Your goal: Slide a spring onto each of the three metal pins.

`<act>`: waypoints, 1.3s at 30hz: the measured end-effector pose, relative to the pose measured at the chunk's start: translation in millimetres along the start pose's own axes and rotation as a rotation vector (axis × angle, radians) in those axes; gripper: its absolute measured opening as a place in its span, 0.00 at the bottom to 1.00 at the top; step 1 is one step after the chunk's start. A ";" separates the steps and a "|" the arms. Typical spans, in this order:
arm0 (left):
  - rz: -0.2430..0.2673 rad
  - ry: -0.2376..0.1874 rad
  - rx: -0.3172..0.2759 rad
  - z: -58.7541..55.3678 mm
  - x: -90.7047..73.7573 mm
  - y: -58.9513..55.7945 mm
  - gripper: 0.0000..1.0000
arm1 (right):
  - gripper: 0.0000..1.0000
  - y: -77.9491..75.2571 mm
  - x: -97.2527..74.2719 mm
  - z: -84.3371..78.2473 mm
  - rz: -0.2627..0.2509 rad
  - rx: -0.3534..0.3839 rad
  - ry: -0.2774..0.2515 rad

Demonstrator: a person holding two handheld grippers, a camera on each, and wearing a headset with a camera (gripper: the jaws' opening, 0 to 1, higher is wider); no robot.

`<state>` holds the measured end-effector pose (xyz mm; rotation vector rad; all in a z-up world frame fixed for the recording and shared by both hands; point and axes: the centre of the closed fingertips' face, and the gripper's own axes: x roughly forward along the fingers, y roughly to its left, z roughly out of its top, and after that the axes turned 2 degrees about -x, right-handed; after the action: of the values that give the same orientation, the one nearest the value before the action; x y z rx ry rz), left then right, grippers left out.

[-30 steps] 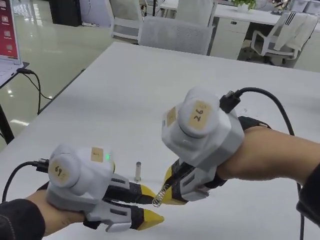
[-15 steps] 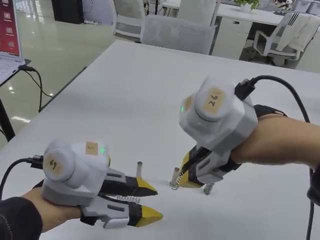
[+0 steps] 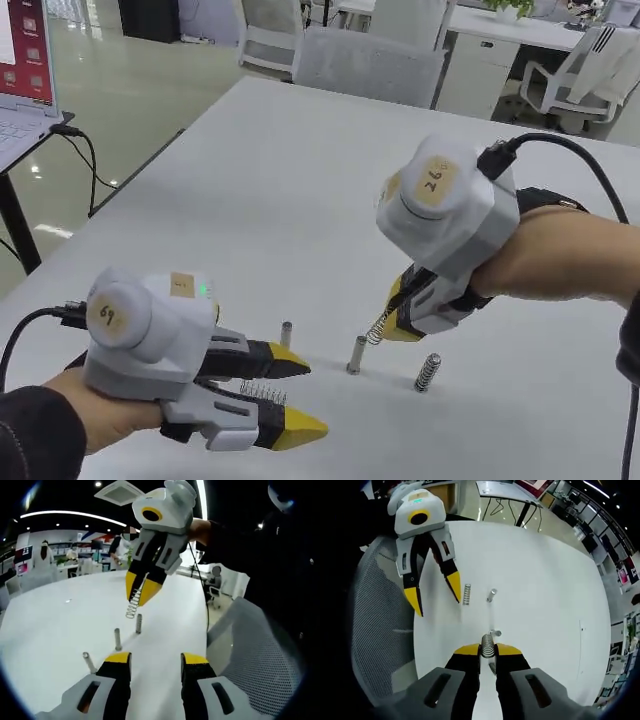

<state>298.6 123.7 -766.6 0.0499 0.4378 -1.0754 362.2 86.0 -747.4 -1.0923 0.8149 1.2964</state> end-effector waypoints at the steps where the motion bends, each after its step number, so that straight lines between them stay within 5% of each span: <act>1: 0.005 -0.001 -0.002 0.2 -0.7 1.2 0.35 | 0.08 -0.9 1.0 -0.1 0.000 0.000 0.001; 11: 0.110 -0.046 -0.029 8.2 -11.8 24.7 0.44 | 0.08 -11.0 14.9 -0.6 0.003 -0.012 0.021; 24: 0.200 -0.071 -0.053 10.9 -24.7 41.3 0.56 | 0.08 -19.4 34.6 -5.2 0.028 -0.034 0.067; 39: 0.227 -0.064 -0.061 9.0 -28.6 47.9 0.60 | 0.08 -19.2 55.9 -5.6 0.069 -0.066 0.110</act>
<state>331.3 168.5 -756.0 0.0105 0.3972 -0.8379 389.3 100.2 -798.3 -1.2061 0.9034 1.3379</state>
